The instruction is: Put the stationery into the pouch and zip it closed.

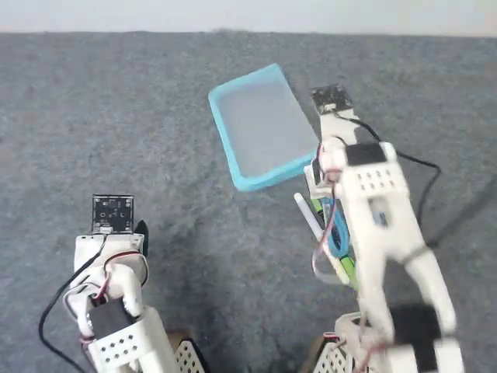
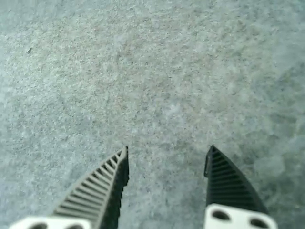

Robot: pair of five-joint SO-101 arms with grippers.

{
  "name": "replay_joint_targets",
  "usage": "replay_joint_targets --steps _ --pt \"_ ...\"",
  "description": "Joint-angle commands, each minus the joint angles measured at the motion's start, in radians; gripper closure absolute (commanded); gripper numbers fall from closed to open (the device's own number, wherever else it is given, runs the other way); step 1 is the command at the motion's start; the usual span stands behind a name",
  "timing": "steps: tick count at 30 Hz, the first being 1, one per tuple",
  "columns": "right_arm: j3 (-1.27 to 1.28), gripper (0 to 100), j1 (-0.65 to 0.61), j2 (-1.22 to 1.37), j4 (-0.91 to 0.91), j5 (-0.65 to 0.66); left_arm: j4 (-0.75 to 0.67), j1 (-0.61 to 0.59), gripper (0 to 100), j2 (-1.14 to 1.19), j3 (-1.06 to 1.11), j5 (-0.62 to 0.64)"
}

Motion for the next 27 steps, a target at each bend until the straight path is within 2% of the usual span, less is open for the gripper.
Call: replay_joint_targets --steps 1,7,11,14,17,22,27 --pt "0.075 99.2 -0.047 -0.294 0.007 0.068 -0.005 0.057 76 -0.017 -0.024 -0.048" --pt "0.288 99.2 -0.114 -0.555 -0.035 0.127 0.166 0.135 76 -0.015 -0.232 -0.080" --pt "0.388 99.1 -0.113 -0.625 -0.068 0.169 0.176 0.170 76 0.018 -0.305 -0.117" --pt "0.445 99.1 -0.116 -0.631 -0.094 0.180 0.170 0.180 76 0.170 -0.377 -0.120" --pt "0.483 99.1 -0.116 -0.630 -0.142 0.133 0.176 0.255 76 0.419 -0.527 -0.110" --pt "0.488 99.1 -0.119 -0.641 -0.140 0.098 0.164 0.411 76 0.865 -0.852 0.069" --pt "0.485 99.1 -0.120 -0.641 -0.108 0.115 -0.009 0.539 76 1.157 -0.998 0.290"
